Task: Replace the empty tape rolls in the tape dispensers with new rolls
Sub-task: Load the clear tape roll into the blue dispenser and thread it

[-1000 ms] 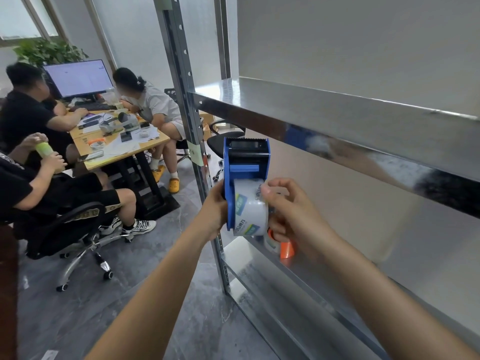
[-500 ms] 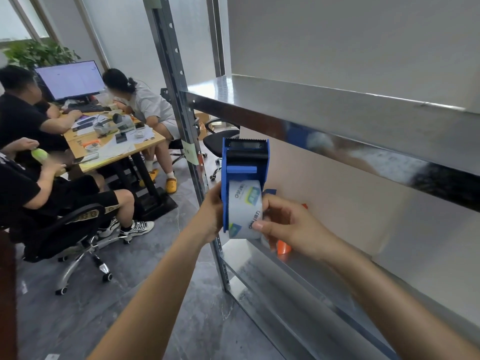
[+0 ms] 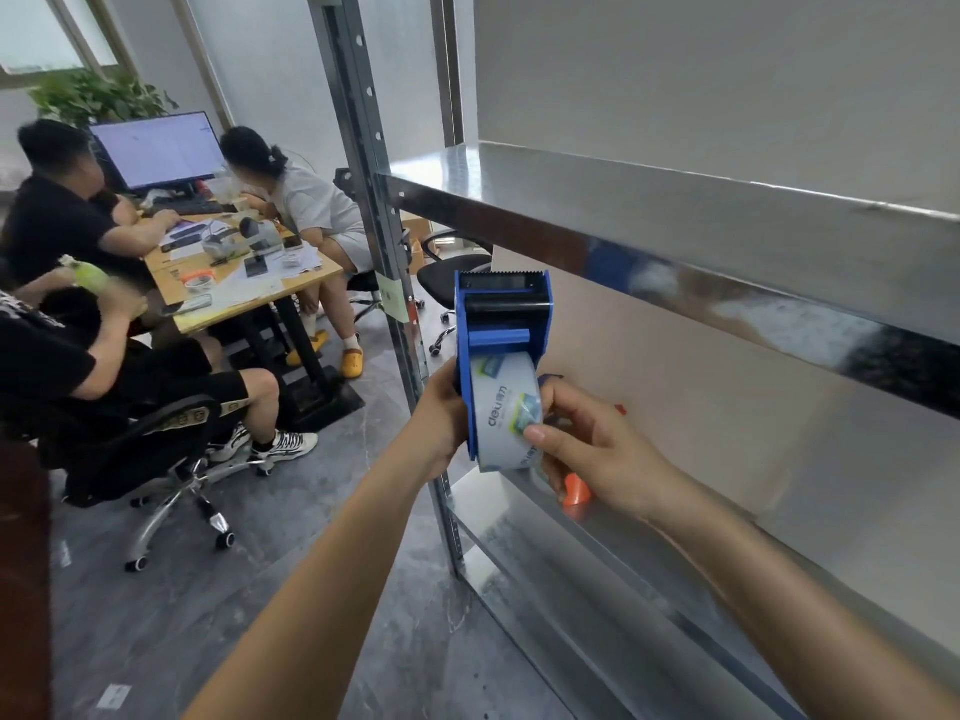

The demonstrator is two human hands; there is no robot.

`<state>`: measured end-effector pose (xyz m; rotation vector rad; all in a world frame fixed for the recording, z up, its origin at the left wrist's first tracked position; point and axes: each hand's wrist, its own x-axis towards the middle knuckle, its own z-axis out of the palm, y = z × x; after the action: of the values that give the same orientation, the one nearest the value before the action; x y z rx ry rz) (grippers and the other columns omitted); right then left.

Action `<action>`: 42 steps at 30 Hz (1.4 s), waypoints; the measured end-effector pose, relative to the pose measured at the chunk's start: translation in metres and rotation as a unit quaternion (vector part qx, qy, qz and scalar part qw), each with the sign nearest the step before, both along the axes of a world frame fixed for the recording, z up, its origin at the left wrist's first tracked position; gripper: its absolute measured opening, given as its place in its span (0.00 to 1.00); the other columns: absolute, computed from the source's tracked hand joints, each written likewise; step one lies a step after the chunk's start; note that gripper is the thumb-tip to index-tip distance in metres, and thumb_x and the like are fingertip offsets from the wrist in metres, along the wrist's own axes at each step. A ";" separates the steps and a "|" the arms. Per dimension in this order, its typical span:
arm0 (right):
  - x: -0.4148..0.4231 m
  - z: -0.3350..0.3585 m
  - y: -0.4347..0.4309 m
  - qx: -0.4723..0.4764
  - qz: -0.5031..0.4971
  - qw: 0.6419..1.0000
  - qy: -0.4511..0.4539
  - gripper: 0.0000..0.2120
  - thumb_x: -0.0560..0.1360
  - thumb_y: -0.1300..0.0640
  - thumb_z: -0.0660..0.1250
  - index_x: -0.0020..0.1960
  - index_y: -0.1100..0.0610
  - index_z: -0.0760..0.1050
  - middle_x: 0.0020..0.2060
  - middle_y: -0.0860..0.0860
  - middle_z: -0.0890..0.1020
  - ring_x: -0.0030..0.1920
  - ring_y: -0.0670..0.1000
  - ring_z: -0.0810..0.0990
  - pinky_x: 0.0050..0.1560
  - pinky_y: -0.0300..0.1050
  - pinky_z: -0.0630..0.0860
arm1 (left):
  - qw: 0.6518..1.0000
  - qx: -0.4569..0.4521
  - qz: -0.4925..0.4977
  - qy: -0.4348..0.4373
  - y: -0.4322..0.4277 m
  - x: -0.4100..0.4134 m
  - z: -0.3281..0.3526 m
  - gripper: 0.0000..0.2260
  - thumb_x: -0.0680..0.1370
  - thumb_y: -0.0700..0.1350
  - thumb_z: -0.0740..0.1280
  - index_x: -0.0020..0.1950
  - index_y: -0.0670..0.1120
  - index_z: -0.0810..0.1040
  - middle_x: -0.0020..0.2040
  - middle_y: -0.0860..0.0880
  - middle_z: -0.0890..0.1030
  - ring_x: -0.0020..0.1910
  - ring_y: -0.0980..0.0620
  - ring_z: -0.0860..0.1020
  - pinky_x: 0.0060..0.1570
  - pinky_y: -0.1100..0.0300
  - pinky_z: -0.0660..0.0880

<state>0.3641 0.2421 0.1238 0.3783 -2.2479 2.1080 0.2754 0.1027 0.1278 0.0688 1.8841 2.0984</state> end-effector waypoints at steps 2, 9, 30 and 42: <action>0.001 0.004 0.000 0.052 -0.044 0.997 0.022 0.10 0.75 0.57 0.67 0.45 0.63 0.68 0.30 0.55 0.73 0.25 0.49 0.72 0.26 0.41 0.71 | 1.000 0.001 0.010 0.007 -0.001 0.001 0.000 0.15 0.81 0.44 0.52 0.62 0.40 0.72 0.46 0.45 0.78 0.41 0.49 0.77 0.38 0.58 0.73; 0.000 0.008 0.000 0.312 -0.177 0.897 0.256 0.22 0.75 0.54 0.69 0.68 0.48 0.72 0.53 0.42 0.70 0.51 0.39 0.72 0.49 0.27 0.69 | 0.998 0.044 0.037 -0.034 0.000 0.009 0.000 0.18 0.80 0.51 0.54 0.63 0.43 0.73 0.53 0.42 0.80 0.43 0.47 0.80 0.39 0.56 0.75; 0.000 0.009 -0.005 0.241 -0.122 0.943 0.195 0.20 0.71 0.58 0.74 0.60 0.47 0.73 0.49 0.40 0.72 0.48 0.45 0.73 0.46 0.28 0.69 | 0.997 0.051 0.023 0.050 -0.001 0.002 0.010 0.12 0.81 0.42 0.55 0.60 0.40 0.72 0.47 0.43 0.79 0.45 0.45 0.78 0.45 0.53 0.77; 0.001 0.003 -0.002 0.198 -0.121 0.956 0.180 0.08 0.71 0.61 0.74 0.45 0.53 0.75 0.46 0.38 0.71 0.41 0.42 0.74 0.39 0.26 0.70 | 0.998 0.000 0.033 0.058 0.006 -0.001 0.008 0.13 0.80 0.39 0.58 0.63 0.36 0.71 0.50 0.41 0.79 0.47 0.43 0.79 0.48 0.51 0.77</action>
<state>0.3654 0.2404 0.1272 0.4306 -2.3331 1.3416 0.2739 0.1086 0.1357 0.1333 1.9781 2.1804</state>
